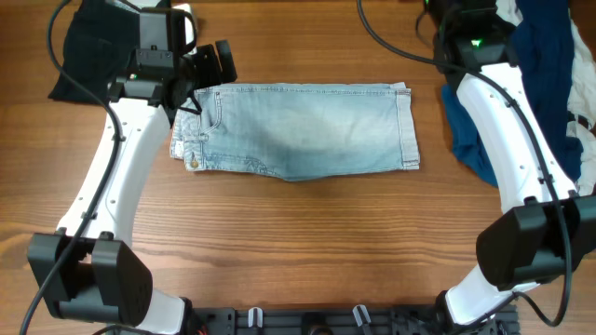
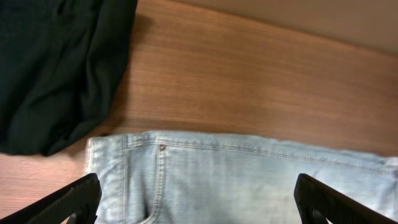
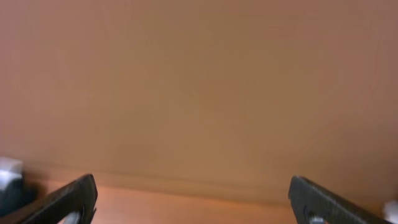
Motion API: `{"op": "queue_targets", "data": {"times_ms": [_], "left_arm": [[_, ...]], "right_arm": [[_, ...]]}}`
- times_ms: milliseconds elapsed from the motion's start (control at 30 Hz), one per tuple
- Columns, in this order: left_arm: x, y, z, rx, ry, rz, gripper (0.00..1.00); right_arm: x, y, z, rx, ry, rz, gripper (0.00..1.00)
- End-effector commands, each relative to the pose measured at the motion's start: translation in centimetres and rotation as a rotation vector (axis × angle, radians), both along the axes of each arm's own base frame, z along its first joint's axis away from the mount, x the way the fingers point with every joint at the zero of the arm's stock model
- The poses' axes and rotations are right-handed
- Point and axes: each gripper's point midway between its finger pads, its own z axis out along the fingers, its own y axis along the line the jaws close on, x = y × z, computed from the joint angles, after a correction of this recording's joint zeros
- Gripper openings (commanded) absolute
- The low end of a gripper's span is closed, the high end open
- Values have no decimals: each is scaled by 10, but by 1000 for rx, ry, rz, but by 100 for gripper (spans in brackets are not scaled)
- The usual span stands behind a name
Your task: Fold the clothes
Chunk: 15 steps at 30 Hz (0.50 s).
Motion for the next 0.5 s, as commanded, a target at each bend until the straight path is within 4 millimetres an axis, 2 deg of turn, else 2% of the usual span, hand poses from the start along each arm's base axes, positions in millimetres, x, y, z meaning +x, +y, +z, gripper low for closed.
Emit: {"op": "queue_targets", "data": {"times_ms": [0,100,233,333,467], "left_arm": [[-2,21,-7,113,30,-43,100],[-13,44,-25,144,120,-35,100],[-20,78,-63,109,243,-18,99],[-23,77,-90,34,299,-127,98],[-30,78,-119,59,371,-215,98]], "right_arm": [[-27,6,-52,2,249,43,100],[-55,1,-92,-24,448,39,100],[-88,1,-132,-39,639,60,100],[-101,-1,-153,-45,707,60,100],[-115,11,-179,-4,769,122,100]]}}
